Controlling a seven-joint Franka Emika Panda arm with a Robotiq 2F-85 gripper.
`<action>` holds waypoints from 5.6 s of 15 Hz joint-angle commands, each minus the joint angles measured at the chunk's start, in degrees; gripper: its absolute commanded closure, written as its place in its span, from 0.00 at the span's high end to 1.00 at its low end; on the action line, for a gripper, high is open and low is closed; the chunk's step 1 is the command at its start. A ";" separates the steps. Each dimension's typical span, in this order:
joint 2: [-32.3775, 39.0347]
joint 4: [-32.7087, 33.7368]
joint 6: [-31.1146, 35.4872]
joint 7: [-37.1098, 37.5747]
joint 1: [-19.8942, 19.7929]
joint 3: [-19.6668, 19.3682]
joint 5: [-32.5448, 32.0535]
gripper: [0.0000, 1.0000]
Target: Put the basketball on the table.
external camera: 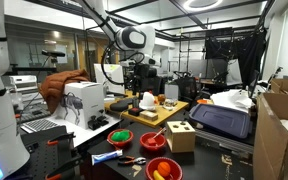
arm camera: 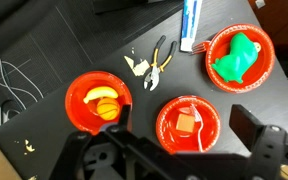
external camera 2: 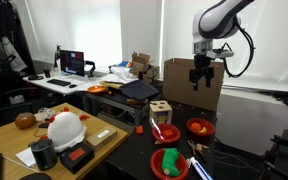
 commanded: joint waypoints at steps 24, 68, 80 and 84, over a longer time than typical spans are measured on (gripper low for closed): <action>18.48 5.59 14.50 5.86 -3.31 -3.78 6.21 1.00; 53.37 33.55 15.73 7.08 -12.92 -3.85 15.73 0.28; 38.12 21.26 19.84 -2.41 -15.81 0.41 16.94 0.06; 32.51 18.15 18.41 -10.63 -16.03 4.95 17.02 0.06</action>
